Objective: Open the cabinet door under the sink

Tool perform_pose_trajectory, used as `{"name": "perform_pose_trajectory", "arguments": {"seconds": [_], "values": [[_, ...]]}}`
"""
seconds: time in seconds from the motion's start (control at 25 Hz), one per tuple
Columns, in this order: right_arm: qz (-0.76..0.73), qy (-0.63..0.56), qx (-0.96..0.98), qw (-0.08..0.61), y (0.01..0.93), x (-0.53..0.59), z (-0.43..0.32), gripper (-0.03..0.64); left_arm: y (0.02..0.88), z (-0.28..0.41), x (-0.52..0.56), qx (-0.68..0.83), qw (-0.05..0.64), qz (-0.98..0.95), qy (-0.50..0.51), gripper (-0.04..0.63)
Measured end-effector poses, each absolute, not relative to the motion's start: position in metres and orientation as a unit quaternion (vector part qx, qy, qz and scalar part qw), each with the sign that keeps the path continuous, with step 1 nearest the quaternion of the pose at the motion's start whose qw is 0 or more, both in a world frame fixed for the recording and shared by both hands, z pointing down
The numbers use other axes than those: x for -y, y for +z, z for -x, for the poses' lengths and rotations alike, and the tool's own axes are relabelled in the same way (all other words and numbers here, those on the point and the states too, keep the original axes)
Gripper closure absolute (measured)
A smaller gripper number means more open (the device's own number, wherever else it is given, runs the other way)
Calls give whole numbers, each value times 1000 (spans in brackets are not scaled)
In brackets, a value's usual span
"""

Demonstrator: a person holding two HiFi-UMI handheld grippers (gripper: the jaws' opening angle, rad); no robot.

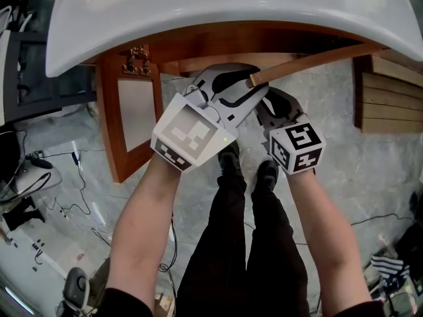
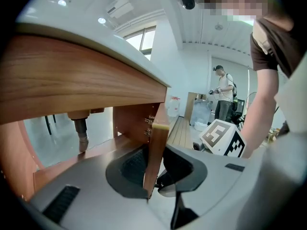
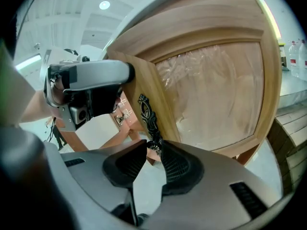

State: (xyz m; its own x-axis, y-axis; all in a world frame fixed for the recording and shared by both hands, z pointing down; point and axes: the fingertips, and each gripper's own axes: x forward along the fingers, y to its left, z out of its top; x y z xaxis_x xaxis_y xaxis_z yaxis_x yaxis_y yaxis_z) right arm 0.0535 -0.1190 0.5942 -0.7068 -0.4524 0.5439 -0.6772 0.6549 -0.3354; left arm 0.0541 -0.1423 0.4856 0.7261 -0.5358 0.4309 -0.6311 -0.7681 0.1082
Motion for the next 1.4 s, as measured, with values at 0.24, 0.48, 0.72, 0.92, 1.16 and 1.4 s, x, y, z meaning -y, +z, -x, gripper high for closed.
{"name": "perform_pose_trajectory", "arguments": {"seconds": [0.24,0.48,0.72,0.92,1.16,1.4], "values": [[-323,245,884,233,593,80,-91,508,483,-67,125,326,130,-919,181,491],[-331,255,873,253,597,45,-133,515,480,-83,107,327,130,-915,199,494],[-368,271,857,239,581,26,-185,522,484,-92,94,339,138,-905,217,494],[-371,253,861,238,561,31,-205,526,481,-105,84,346,152,-900,218,492],[-356,248,869,236,549,25,-213,531,479,-120,72,350,173,-895,217,486],[-349,262,867,241,560,14,-221,535,479,-132,64,354,182,-890,220,483]]}}
